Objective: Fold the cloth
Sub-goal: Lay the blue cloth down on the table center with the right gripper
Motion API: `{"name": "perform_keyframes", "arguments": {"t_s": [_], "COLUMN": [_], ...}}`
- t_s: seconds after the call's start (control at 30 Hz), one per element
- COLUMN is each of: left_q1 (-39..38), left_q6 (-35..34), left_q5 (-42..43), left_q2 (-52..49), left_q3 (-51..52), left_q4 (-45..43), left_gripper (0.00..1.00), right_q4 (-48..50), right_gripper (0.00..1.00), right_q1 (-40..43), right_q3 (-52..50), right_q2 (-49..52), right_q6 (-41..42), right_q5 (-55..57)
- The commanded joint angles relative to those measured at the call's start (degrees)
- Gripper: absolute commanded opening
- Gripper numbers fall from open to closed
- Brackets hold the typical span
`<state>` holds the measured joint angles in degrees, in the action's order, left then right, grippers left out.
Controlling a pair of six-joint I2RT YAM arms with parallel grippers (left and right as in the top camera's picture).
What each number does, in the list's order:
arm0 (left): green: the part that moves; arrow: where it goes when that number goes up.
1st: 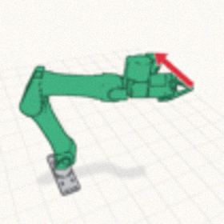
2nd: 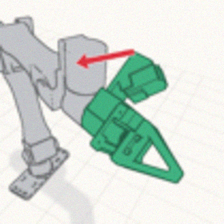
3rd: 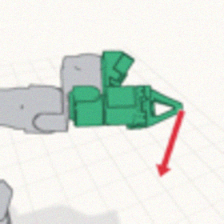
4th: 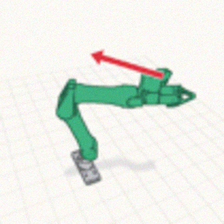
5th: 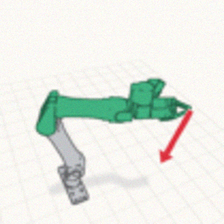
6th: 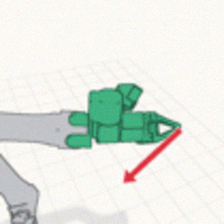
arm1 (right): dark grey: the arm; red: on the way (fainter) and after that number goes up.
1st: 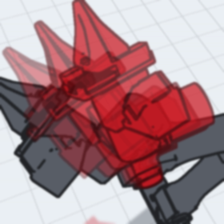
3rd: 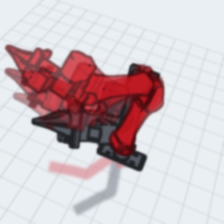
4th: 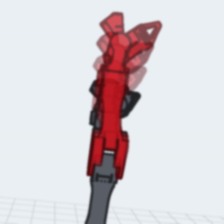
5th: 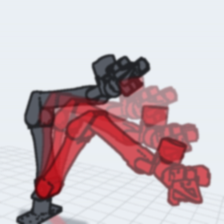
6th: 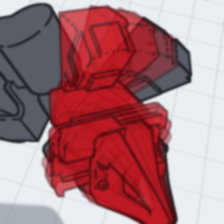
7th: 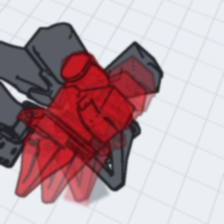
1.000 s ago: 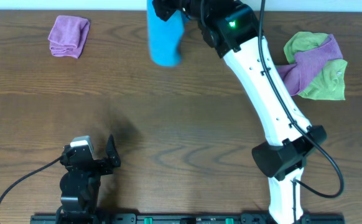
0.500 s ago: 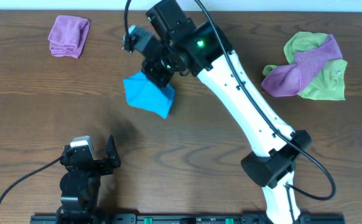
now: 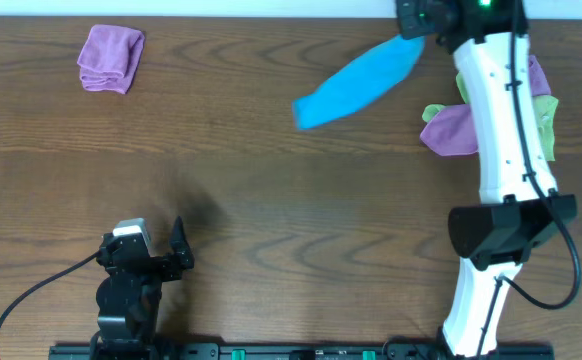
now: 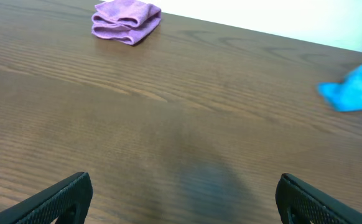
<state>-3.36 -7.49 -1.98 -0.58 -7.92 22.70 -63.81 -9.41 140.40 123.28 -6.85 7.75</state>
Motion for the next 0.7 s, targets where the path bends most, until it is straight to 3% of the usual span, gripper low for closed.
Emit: {"name": "perform_keyframes", "arguments": {"t_s": [0.0, 0.17, 0.27, 0.3, 0.33, 0.4, 0.43, 0.47, 0.53, 0.67], "left_q1": [0.35, 0.35, 0.35, 0.35, 0.35, 0.35, 0.35, 0.35, 0.35, 0.35], "left_q6": [0.00, 0.00, 0.00, 0.00, 0.00, 0.00, 0.00, 0.00, 0.00, 0.00], "left_q5": [-1.01, -1.01, -1.01, -1.01, -1.01, -1.01, -1.01, -1.01, -1.01, -1.01], "left_q2": [0.33, 0.33, 0.33, 0.33, 0.33, 0.33, 0.33, 0.33, 0.33, 0.33], "left_q3": [1.16, 1.16, 1.16, 1.16, 1.16, 1.16, 1.16, 1.16, 1.16, 1.16], "left_q4": [0.33, 0.31, 0.31, 0.31, 0.33, 0.31, 0.31, 0.33, 0.31, 0.33], "left_gripper": [0.95, 0.95, 0.95, 0.95, 0.95, 0.95, 0.95, 0.95, 0.95, 0.95], "right_q4": [-0.96, -6.69, -11.26, -12.28, -12.81, -13.18, -13.16, -13.18, -13.51, -17.92], "right_gripper": [0.01, 0.01, 0.01, 0.09, 0.32, 0.44, 0.67, 0.75, 0.76, 0.61], "right_q1": [-2.21, -11.34, -22.58, -26.64, -29.24, -32.37, -33.18, -33.18, -30.97, -23.63], "right_q3": [0.92, 0.81, 0.57, 0.46, 0.42, 0.37, 0.37, 0.37, 0.37, 0.24], "right_q2": [0.57, 0.61, 0.61, 0.61, 0.61, 0.66, 0.70, 0.76, 1.16, 4.57], "right_q6": [1.03, 1.36, 0.87, -1.62, -2.19, -2.16, -2.14, -1.97, -1.53, -1.33], "right_q5": [-4.48, -9.60, -21.86, -18.58, -13.20, -2.25, 2.01, 3.89, 2.23, -5.75]}}
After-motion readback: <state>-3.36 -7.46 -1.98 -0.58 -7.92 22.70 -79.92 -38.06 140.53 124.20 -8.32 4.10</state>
